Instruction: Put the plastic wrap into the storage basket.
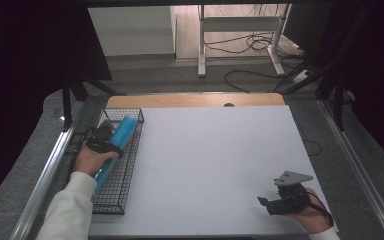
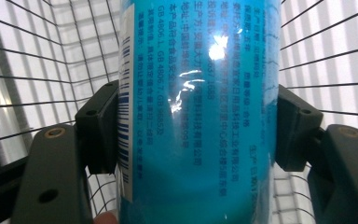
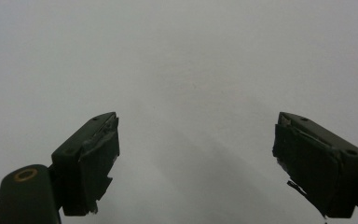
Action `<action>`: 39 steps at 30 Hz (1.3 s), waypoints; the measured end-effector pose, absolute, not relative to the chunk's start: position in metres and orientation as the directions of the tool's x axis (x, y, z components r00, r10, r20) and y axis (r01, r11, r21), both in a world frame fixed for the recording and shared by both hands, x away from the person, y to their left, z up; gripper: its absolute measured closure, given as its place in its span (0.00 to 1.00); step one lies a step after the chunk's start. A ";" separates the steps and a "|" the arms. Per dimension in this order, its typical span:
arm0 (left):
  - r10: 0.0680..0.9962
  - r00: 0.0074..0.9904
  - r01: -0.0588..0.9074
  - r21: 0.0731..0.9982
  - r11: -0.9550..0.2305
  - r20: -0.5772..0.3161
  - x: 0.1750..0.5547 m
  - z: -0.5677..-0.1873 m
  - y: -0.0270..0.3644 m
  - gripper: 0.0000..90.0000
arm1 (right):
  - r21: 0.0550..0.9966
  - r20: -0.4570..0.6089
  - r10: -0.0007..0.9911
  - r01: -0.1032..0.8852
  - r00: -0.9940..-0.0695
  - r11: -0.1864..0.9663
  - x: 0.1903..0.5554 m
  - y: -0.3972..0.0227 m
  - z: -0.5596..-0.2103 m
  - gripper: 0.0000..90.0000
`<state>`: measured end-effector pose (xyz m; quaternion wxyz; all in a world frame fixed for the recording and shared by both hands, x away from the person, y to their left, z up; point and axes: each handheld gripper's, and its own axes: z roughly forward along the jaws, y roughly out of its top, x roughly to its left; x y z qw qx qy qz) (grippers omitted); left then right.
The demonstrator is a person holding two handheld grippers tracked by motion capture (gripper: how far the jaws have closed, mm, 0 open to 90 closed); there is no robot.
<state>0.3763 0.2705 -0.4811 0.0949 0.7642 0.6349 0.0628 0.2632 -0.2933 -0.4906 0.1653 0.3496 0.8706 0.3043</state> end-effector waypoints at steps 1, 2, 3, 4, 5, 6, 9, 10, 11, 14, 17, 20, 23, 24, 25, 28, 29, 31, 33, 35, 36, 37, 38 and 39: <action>0.982 0.186 0.958 0.225 -0.176 -0.024 0.376 -0.481 0.271 0.35 | 0.643 -0.078 0.709 0.509 -0.701 0.573 0.263 -0.294 -0.491 0.16; 0.982 0.191 0.960 0.212 -0.183 -0.017 0.377 -0.485 0.269 0.35 | 0.643 -0.078 0.709 0.509 -0.701 0.573 0.263 -0.294 -0.491 0.16; 0.981 0.193 0.962 0.203 -0.185 -0.016 0.378 -0.490 0.268 0.35 | 0.640 -0.078 0.711 0.512 -0.699 0.573 0.263 -0.294 -0.492 0.16; 0.982 0.190 0.963 0.198 -0.182 -0.021 0.379 -0.493 0.268 0.35 | 0.638 -0.080 0.710 0.511 -0.700 0.576 0.264 -0.294 -0.492 0.16; 0.982 0.187 0.969 0.172 -0.180 -0.025 0.380 -0.500 0.267 0.34 | 0.636 -0.079 0.710 0.513 -0.699 0.576 0.264 -0.294 -0.493 0.16; 0.982 0.186 0.970 0.161 -0.182 -0.012 0.380 -0.502 0.265 0.34 | 0.635 -0.079 0.711 0.514 -0.699 0.576 0.264 -0.294 -0.493 0.16; 0.988 0.156 0.962 0.226 -0.151 -0.004 0.378 -0.492 0.265 0.28 | 0.635 -0.083 0.708 0.511 -0.701 0.580 0.264 -0.294 -0.494 0.16; 0.988 0.152 0.948 0.285 -0.145 -0.004 0.374 -0.477 0.263 0.25 | 0.632 -0.082 0.706 0.511 -0.703 0.582 0.263 -0.294 -0.494 0.16; 0.988 0.152 0.948 0.285 -0.145 -0.004 0.374 -0.477 0.263 0.22 | 0.632 -0.082 0.706 0.511 -0.703 0.582 0.263 -0.294 -0.494 0.16; 0.979 0.204 0.921 0.342 -0.185 -0.020 0.358 -0.456 0.254 0.15 | 0.631 -0.083 0.702 0.507 -0.708 0.586 0.263 -0.293 -0.493 0.16; 0.970 0.244 0.894 0.390 -0.220 -0.011 0.346 -0.447 0.248 0.16 | 0.634 -0.088 0.701 0.503 -0.708 0.587 0.262 -0.293 -0.493 0.16; 0.944 0.327 0.840 0.470 -0.271 -0.039 0.324 -0.441 0.240 0.16 | 0.641 -0.091 0.700 0.497 -0.708 0.585 0.262 -0.293 -0.492 0.16; 0.916 0.397 0.777 0.551 -0.303 -0.056 0.292 -0.440 0.228 0.17 | 0.642 -0.089 0.701 0.497 -0.708 0.584 0.262 -0.292 -0.492 0.16; 0.905 0.420 0.765 0.561 -0.317 -0.062 0.284 -0.443 0.223 0.16 | 0.642 -0.090 0.701 0.497 -0.707 0.584 0.262 -0.292 -0.492 0.16; 0.905 0.420 0.765 0.561 -0.317 -0.062 0.284 -0.443 0.223 0.16 | 0.641 -0.089 0.702 0.499 -0.707 0.583 0.262 -0.292 -0.492 0.16; 0.855 0.504 0.721 0.604 -0.339 -0.122 0.254 -0.462 0.202 0.17 | 0.641 -0.092 0.699 0.495 -0.709 0.586 0.262 -0.291 -0.492 0.16; 0.846 0.518 0.712 0.613 -0.343 -0.128 0.248 -0.467 0.196 0.17 | 0.641 -0.093 0.698 0.494 -0.710 0.587 0.262 -0.291 -0.492 0.16; 0.837 0.532 0.704 0.617 -0.350 -0.132 0.242 -0.472 0.191 0.17 | 0.642 -0.092 0.698 0.493 -0.710 0.587 0.262 -0.290 -0.492 0.16; 0.818 0.559 0.694 0.616 -0.373 -0.133 0.232 -0.478 0.180 0.17 | 0.640 -0.095 0.697 0.492 -0.711 0.590 0.261 -0.290 -0.492 0.16; 0.796 0.594 0.664 0.627 -0.407 -0.112 0.222 -0.480 0.167 0.17 | 0.643 -0.098 0.691 0.484 -0.716 0.593 0.261 -0.288 -0.493 0.16; 0.796 0.594 0.664 0.627 -0.407 -0.112 0.222 -0.480 0.167 0.17 | 0.642 -0.100 0.688 0.482 -0.719 0.596 0.261 -0.288 -0.493 0.16; 0.792 0.602 0.654 0.629 -0.421 -0.097 0.220 -0.481 0.163 0.17 | 0.642 -0.104 0.685 0.477 -0.722 0.600 0.261 -0.288 -0.494 0.16; 0.787 0.612 0.641 0.630 -0.438 -0.075 0.217 -0.481 0.159 0.17 | 0.642 -0.103 0.682 0.475 -0.724 0.601 0.260 -0.287 -0.494 0.16; 0.787 0.612 0.641 0.630 -0.438 -0.075 0.217 -0.481 0.159 0.18 | 0.642 -0.103 0.682 0.475 -0.724 0.601 0.260 -0.287 -0.494 0.16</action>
